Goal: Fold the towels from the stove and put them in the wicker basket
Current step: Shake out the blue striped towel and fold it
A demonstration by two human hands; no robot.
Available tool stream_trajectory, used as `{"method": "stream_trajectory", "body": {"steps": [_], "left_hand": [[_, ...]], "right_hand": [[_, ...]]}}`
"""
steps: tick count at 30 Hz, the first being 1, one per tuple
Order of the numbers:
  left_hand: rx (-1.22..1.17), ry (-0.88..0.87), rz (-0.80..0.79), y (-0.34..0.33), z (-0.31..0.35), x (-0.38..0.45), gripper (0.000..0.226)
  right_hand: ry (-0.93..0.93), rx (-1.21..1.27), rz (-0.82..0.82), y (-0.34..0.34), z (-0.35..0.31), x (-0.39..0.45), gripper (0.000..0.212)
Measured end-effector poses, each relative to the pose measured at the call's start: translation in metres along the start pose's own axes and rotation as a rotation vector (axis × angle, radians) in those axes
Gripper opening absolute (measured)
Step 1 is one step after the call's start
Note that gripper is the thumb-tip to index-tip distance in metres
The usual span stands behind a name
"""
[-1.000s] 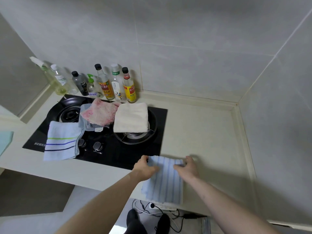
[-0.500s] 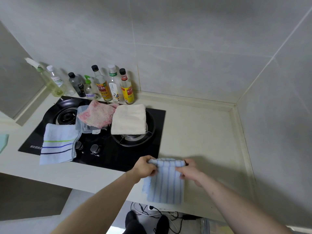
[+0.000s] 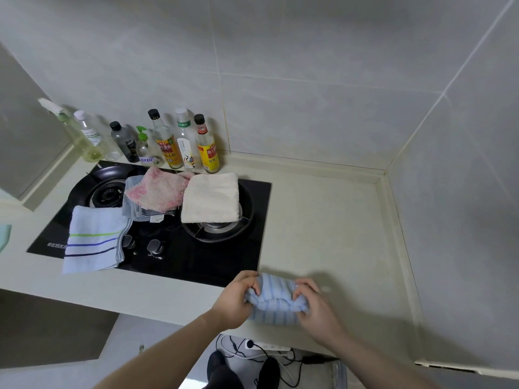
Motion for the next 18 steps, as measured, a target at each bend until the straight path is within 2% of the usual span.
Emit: {"method": "stream_trajectory", "body": {"steps": [3, 6, 9, 11, 12, 15, 16, 18], "left_hand": [[0.14, -0.007, -0.118, -0.009, -0.003, -0.009, 0.036], [0.16, 0.009, -0.155, -0.014, -0.002, -0.016, 0.017], [0.046, 0.156, -0.057, -0.012, 0.0, -0.016, 0.037], [0.008, 0.242, 0.011, -0.011, 0.003, -0.011, 0.035], [0.029, 0.28, 0.031, -0.012, 0.003, -0.007, 0.034], [0.03, 0.413, 0.093, -0.012, 0.006, 0.0, 0.063], [-0.008, 0.464, 0.091, -0.012, 0.005, 0.0, 0.076], [-0.119, 0.526, 0.053, -0.013, 0.004, -0.001, 0.087]], "right_hand": [[-0.019, -0.074, -0.043, -0.012, 0.008, -0.009, 0.026], [-0.035, -0.071, -0.042, -0.018, 0.008, -0.012, 0.008], [-0.142, 0.116, 0.08, -0.012, 0.004, -0.008, 0.018], [-0.277, 0.224, 0.115, -0.011, 0.003, -0.003, 0.016], [-0.344, 0.254, 0.108, -0.012, 0.004, -0.001, 0.023], [-0.497, 0.313, 0.009, -0.022, 0.011, 0.005, 0.072], [-0.52, 0.349, -0.046, -0.025, 0.011, 0.005, 0.071], [-0.545, 0.418, -0.164, -0.026, 0.005, 0.001, 0.044]]}}
Point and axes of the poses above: each hand's wrist, its own x-axis towards the middle knuckle, its own y-axis out of the back of the hand, z = x × y, the point moved 4 cm from there along x, towards the middle knuckle, and after that the axes turned 11 degrees about -y, right-handed, at the moved point
